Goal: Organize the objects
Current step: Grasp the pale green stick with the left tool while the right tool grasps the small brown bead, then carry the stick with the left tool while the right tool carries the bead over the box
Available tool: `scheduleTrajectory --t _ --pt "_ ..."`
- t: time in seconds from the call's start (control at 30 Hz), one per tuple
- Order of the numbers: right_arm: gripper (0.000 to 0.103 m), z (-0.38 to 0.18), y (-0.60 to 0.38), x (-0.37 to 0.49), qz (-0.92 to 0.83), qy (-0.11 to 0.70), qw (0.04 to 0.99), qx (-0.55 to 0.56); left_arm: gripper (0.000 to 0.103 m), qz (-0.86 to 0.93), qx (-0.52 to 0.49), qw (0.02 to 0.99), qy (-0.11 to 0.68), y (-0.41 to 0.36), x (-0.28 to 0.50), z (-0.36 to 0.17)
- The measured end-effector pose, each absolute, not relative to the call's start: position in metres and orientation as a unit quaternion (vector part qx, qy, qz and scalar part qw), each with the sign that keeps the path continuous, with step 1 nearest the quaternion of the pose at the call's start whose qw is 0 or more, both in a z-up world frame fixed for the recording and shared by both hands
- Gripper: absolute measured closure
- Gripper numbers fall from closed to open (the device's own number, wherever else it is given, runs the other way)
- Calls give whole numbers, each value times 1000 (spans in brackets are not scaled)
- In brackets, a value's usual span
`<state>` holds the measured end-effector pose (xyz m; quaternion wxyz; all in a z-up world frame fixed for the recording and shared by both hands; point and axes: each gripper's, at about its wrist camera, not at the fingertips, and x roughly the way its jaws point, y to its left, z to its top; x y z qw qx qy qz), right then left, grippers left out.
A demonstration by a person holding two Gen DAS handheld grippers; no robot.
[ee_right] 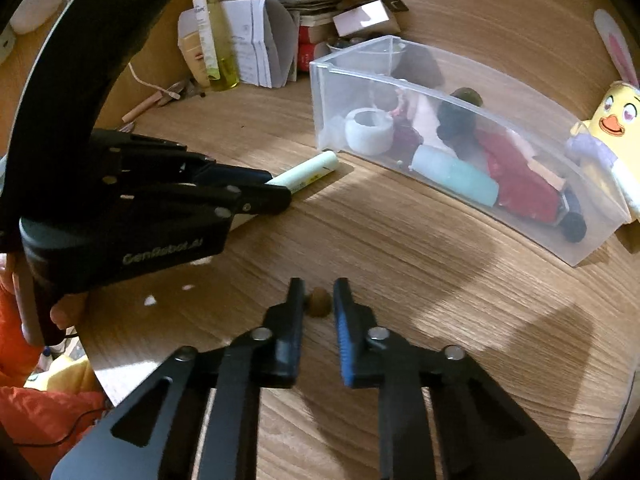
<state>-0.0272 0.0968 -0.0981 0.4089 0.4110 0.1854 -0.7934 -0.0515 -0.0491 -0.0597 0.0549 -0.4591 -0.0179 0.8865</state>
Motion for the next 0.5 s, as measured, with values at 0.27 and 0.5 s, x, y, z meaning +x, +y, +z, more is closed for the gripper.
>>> scheduleTrajectory --t 0.27,0.5 --pt "91 -89 111 -42 -811 162 390 404 88 886 -458 61 -23 -44 -54 -59" --pt "91 -74 129 -58 -831 132 369 394 88 901 -428 67 -26 -33 -44 -40"
